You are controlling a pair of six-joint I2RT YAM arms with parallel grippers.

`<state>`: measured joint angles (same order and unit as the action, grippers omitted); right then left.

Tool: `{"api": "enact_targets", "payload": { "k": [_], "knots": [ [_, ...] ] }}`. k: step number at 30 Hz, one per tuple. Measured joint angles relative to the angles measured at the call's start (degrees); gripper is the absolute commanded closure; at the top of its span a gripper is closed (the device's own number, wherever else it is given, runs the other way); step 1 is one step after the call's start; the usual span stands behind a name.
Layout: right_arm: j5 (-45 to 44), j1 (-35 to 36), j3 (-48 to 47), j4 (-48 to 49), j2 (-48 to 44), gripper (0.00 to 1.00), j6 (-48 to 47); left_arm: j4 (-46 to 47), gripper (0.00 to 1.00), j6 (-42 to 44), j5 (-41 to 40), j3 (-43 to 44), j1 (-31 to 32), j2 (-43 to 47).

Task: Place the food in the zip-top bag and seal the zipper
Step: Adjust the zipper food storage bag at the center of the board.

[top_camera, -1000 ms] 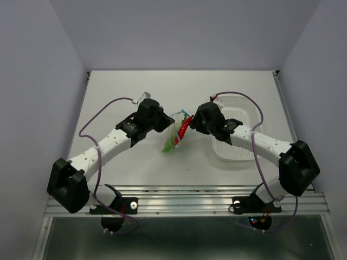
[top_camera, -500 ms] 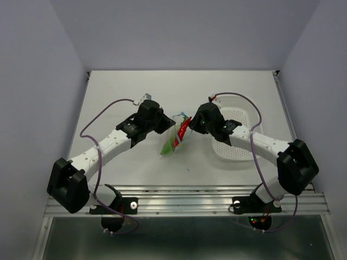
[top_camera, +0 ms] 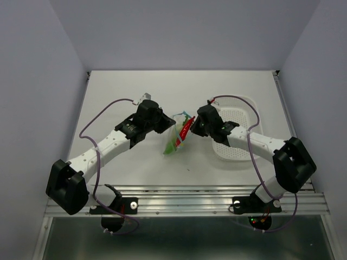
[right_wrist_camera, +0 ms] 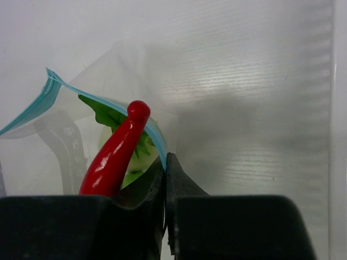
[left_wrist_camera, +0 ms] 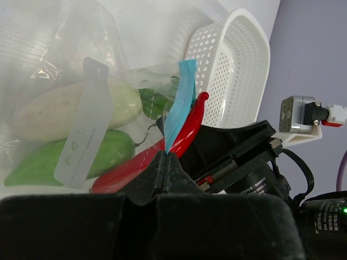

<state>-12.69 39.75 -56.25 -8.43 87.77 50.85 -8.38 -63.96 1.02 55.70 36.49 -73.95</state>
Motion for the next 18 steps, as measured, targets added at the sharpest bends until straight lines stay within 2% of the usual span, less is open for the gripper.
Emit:
{"api": "enact_targets", "payload": {
  "k": [5, 6, 7, 9, 13, 16, 17, 18],
  "knots": [
    [0.1, 0.0, 0.5, 0.3, -0.5, 0.99, -0.8, 0.0, 0.99, 0.3, 0.4, -0.4, 0.0, 0.0],
    [0.0, 0.0, 0.7, 0.3, -0.8, 0.99, -1.2, 0.0, 0.91, 0.5, 0.5, -0.4, 0.0, -0.1],
    [0.1, 0.0, 0.7, 0.3, -1.1, 0.99, -1.7, -0.1, 0.72, 1.2, 0.6, -0.4, 0.0, -0.2],
    [0.1, 0.0, 0.7, 0.2, -1.4, 0.99, -2.7, -0.5, 0.60, 2.5, 0.9, -0.3, 0.0, -0.7],
    [0.3, 0.0, -0.2, -1.6, -1.5, 0.99, -4.6, -2.5, 0.43, 5.8, 1.9, 1.0, 0.0, -3.5],
    [0.6, 0.0, -1.2, -3.0, -1.5, 0.99, -5.9, -4.6, 0.33, 8.3, 2.3, 2.5, 0.0, -5.1],
    [0.8, 0.0, -1.9, -3.8, -1.5, 0.99, -6.4, -5.2, 0.33, 8.8, 2.3, 3.1, 0.0, -5.4],
    [0.9, 0.0, -2.4, -4.3, -1.5, 0.99, -7.1, -6.1, 0.26, 10.3, 2.0, 4.2, 0.1, -5.7]
  ]
}}
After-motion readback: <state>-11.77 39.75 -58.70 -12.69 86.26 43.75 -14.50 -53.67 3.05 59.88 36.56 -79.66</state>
